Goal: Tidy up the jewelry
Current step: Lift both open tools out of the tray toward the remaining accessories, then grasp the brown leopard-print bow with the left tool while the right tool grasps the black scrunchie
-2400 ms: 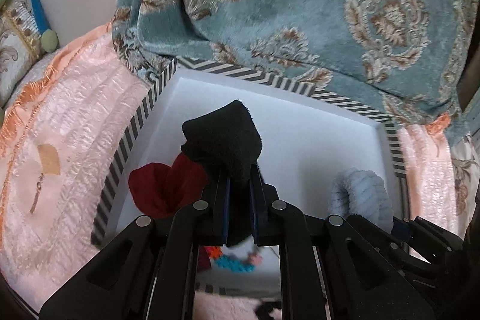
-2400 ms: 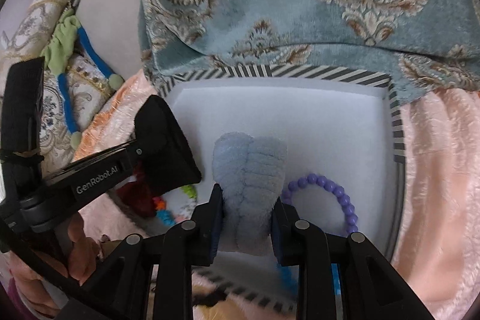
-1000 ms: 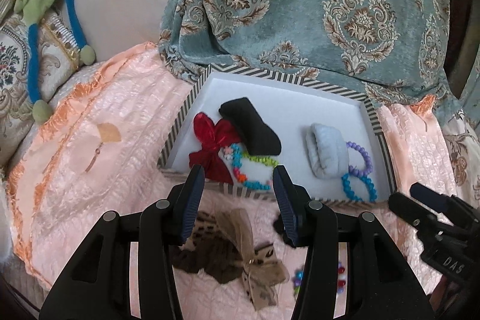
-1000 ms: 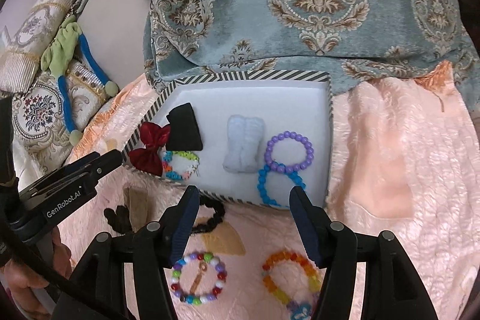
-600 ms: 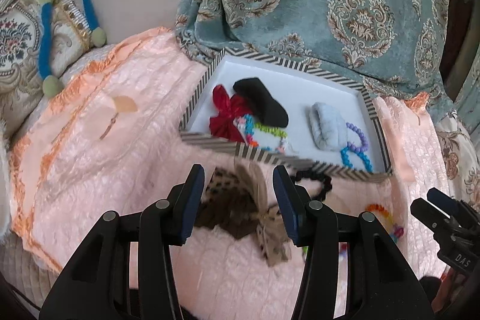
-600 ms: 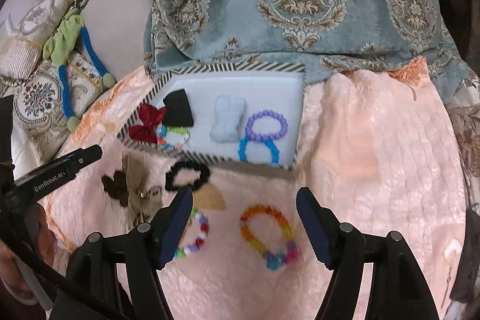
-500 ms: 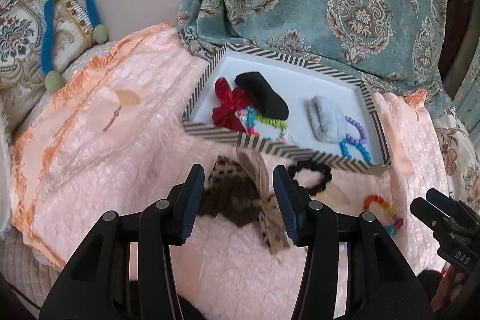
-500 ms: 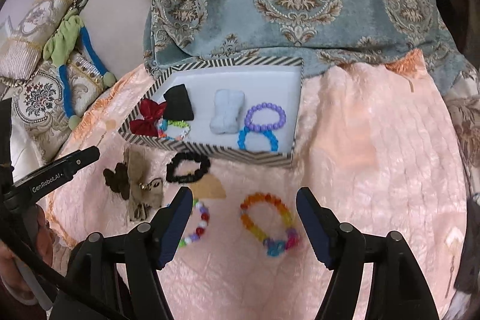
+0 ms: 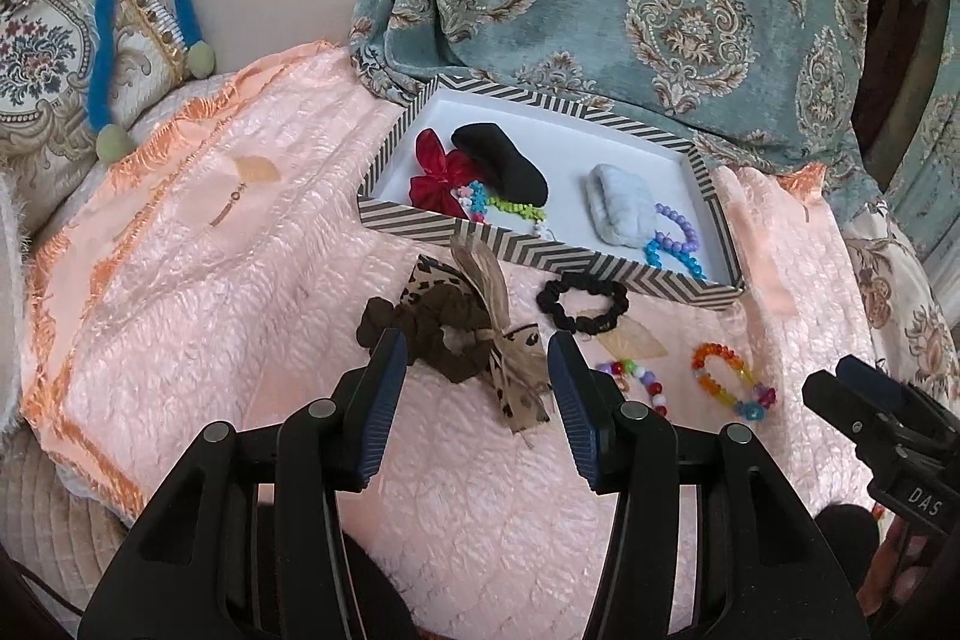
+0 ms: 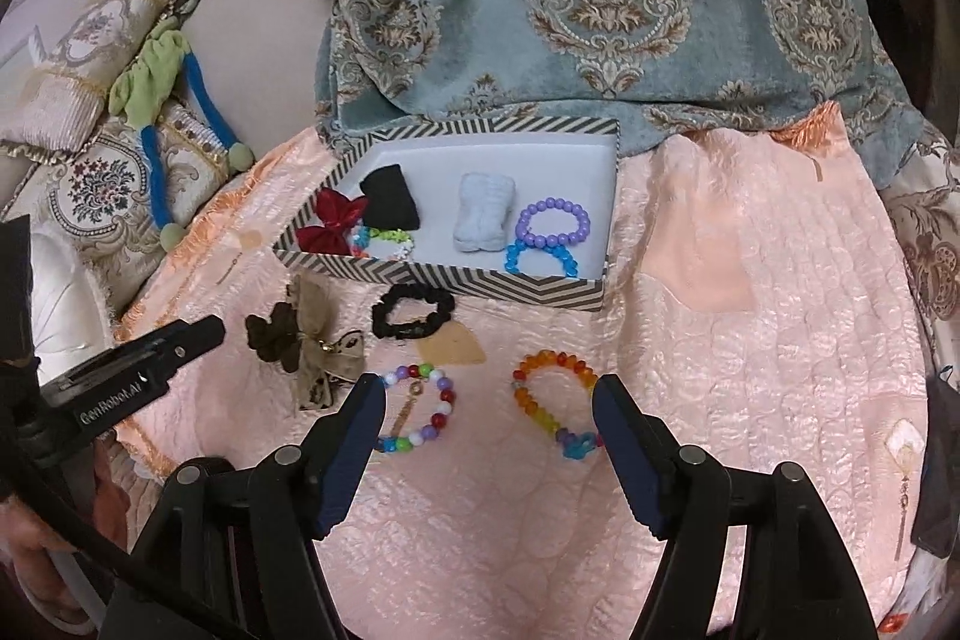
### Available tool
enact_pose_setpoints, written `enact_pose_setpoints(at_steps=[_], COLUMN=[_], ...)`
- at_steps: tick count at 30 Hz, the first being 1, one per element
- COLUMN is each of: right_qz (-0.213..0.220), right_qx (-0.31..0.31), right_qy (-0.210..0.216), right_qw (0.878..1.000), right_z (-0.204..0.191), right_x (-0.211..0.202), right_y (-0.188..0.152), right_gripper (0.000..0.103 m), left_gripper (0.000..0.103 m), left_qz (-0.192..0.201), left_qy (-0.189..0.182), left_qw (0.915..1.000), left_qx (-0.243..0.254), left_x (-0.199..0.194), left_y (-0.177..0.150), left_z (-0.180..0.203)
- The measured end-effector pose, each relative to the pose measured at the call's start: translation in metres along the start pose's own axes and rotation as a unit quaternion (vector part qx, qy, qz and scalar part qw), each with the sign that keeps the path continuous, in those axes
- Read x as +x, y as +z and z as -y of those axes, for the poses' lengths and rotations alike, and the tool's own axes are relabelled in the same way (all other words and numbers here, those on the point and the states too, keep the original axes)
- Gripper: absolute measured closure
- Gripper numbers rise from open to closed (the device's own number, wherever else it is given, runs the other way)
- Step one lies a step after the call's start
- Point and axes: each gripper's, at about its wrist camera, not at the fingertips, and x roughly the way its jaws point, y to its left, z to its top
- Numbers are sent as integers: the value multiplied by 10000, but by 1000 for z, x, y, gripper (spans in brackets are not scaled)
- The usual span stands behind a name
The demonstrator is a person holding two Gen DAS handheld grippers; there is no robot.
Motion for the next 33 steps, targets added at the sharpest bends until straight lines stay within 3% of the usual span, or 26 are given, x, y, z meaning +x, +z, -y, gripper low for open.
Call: enact_pose_setpoints(at_steps=[22, 33], right_qz=[-179, -388], right_qx=[-187, -109], right_qy=[74, 148], right_qw=[9996, 9991], right_z=[-16, -11], right_x=[9, 31], right_y=[-11, -17], right_gripper=[34, 34], left_gripper=[53, 44], left_qz=[-168, -579], left_qy=[40, -258], left_qw=[9998, 9964], left_qx=[-21, -566], left_x=[7, 27], left_y=[-11, -10], left_z=[-4, -42])
